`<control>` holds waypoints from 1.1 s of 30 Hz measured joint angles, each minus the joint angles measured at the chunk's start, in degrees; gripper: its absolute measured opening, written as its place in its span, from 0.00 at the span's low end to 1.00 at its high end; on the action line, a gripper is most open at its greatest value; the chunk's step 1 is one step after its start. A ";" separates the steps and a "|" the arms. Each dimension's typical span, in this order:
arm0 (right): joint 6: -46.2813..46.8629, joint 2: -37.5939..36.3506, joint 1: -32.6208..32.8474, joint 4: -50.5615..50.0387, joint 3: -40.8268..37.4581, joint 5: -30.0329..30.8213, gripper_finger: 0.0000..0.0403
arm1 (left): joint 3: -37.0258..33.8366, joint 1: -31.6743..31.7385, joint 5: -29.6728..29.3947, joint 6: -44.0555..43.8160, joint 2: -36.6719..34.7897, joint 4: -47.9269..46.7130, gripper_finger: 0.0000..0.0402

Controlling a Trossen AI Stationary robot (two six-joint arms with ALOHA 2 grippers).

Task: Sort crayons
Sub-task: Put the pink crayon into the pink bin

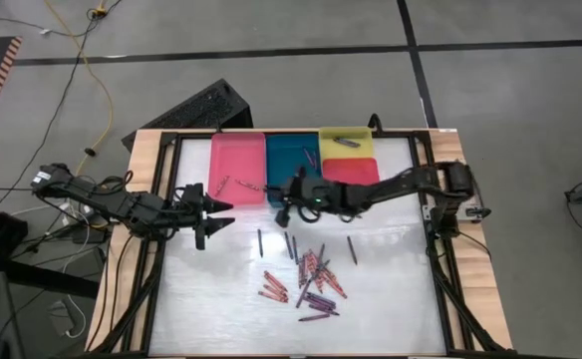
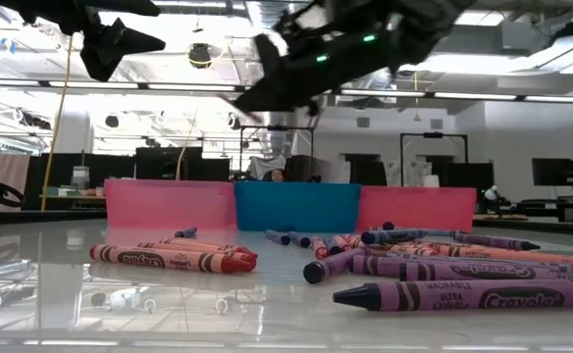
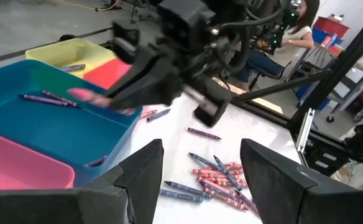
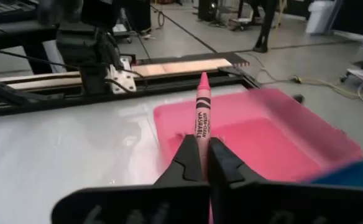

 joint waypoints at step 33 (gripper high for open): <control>-2.41 28.56 -8.12 -23.33 35.65 -7.28 0.13 | 0.00 -3.99 -0.45 -1.33 0.00 0.07 0.51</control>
